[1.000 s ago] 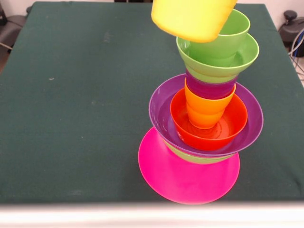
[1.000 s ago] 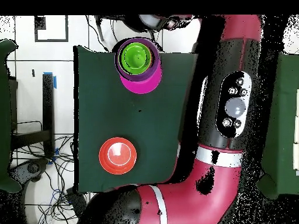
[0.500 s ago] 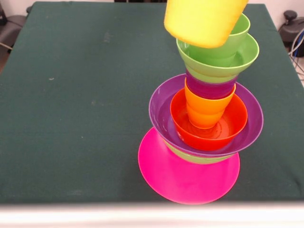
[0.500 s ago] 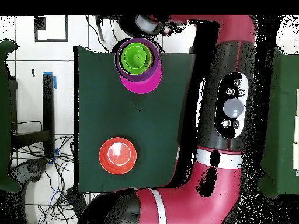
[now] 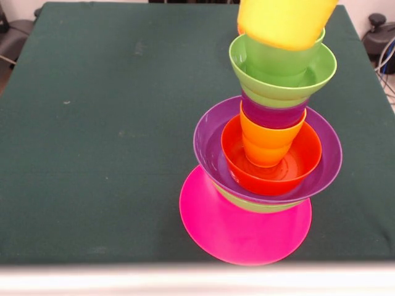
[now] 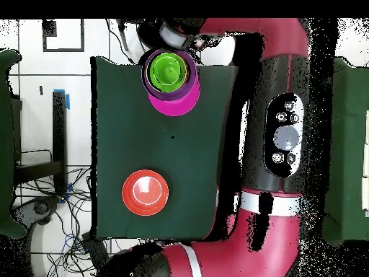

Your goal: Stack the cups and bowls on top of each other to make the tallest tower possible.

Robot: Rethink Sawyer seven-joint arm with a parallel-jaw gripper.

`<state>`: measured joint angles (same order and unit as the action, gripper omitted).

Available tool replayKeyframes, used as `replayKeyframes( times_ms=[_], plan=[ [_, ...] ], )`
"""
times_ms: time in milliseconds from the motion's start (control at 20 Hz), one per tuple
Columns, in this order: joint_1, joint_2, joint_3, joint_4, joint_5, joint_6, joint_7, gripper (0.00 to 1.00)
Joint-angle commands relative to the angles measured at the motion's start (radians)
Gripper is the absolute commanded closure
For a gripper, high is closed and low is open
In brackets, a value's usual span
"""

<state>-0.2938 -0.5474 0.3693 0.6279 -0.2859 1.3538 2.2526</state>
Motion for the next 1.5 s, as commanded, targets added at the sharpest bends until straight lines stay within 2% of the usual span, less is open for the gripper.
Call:
replayKeyframes(
  times_ms=[50,350,750,1350,1500],
  plan=[
    [0.01,-0.036,-0.015,0.196,0.0,-0.069,-0.082,1.0],
    [0.005,-0.052,-0.015,0.226,0.004,-0.079,-0.087,1.0],
    [-0.006,-0.087,-0.021,0.339,0.003,-0.177,-0.067,1.0],
    [-0.012,-0.101,-0.024,0.412,-0.004,-0.237,-0.063,1.0],
    [-0.009,-0.099,-0.03,0.405,-0.015,-0.217,-0.069,1.0]
  ],
)
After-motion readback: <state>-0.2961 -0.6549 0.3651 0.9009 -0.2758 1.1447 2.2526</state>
